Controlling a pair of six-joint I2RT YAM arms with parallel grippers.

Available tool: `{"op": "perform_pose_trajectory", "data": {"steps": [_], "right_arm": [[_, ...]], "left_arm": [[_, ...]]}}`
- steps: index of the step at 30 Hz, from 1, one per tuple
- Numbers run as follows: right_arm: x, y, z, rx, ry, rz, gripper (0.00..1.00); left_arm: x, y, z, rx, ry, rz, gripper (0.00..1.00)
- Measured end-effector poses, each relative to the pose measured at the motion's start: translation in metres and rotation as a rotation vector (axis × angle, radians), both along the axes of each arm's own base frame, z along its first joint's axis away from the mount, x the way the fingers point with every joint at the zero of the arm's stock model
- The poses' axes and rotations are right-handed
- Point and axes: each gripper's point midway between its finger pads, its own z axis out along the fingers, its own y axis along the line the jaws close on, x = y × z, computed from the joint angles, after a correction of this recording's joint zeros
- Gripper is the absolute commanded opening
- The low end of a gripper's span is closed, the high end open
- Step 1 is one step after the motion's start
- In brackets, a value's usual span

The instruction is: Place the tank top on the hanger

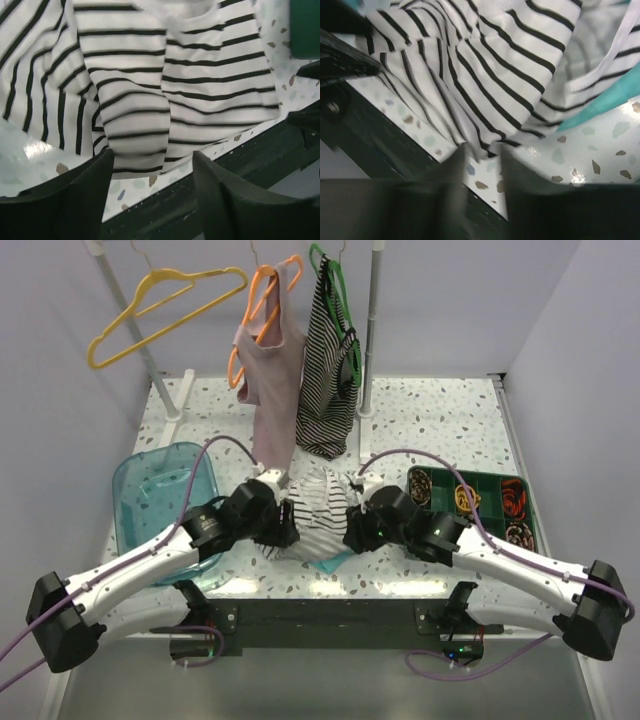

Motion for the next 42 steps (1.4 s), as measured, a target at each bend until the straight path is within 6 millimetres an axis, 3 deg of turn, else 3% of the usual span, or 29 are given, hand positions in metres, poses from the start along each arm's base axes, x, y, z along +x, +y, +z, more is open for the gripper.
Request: {"op": "perform_pose_trajectory", "data": {"steps": [1, 3, 5, 9, 12, 15, 17, 20, 23, 28, 31, 33, 37, 42], "right_arm": [[-0.007, -0.003, -0.011, -0.02, 0.022, 0.011, 0.77], [-0.008, -0.009, -0.017, -0.047, 0.028, -0.01, 0.77], [0.0, -0.012, -0.013, -0.053, -0.002, -0.048, 0.75], [0.024, -0.02, 0.001, -0.076, -0.069, -0.148, 0.73], [0.052, -0.026, -0.001, -0.082, -0.059, -0.227, 0.72], [0.08, -0.042, -0.016, -0.112, -0.032, -0.319, 0.72], [0.089, -0.049, -0.023, -0.128, -0.014, -0.35, 0.72], [0.098, -0.054, -0.028, -0.129, -0.008, -0.374, 0.72], [0.106, -0.056, -0.026, -0.114, -0.019, -0.393, 0.72], [0.113, -0.058, -0.022, -0.095, -0.034, -0.414, 0.72], [0.114, -0.06, -0.021, -0.087, -0.042, -0.42, 0.72], [0.115, -0.061, -0.022, -0.085, -0.044, -0.423, 0.72], [0.118, -0.06, -0.02, -0.071, -0.05, -0.418, 0.72], [0.122, -0.057, -0.028, -0.077, -0.043, -0.411, 0.72]], "left_arm": [[-0.008, 0.008, -0.012, 0.023, 0.037, 0.005, 0.81], [-0.015, 0.016, -0.016, 0.033, 0.055, 0.023, 0.77], [-0.008, 0.015, 0.0, 0.012, 0.015, 0.042, 0.72], [0.026, 0.001, 0.048, -0.042, -0.111, 0.098, 0.55], [0.054, -0.012, 0.062, -0.059, -0.167, 0.132, 0.53], [0.078, -0.027, 0.045, -0.022, -0.163, 0.132, 0.52], [0.089, -0.037, 0.029, 0.023, -0.14, 0.119, 0.46], [0.11, -0.058, 0.012, 0.072, -0.115, 0.089, 0.3], [0.127, -0.075, 0.002, 0.089, -0.114, 0.071, 0.23], [0.145, -0.086, -0.019, 0.121, -0.091, 0.07, 0.26], [0.145, -0.087, -0.035, 0.141, -0.061, 0.063, 0.28], [0.145, -0.088, -0.043, 0.15, -0.045, 0.058, 0.38], [0.146, -0.09, -0.05, 0.155, -0.032, 0.053, 0.41], [0.147, -0.093, -0.049, 0.143, -0.034, 0.049, 0.32]]}}
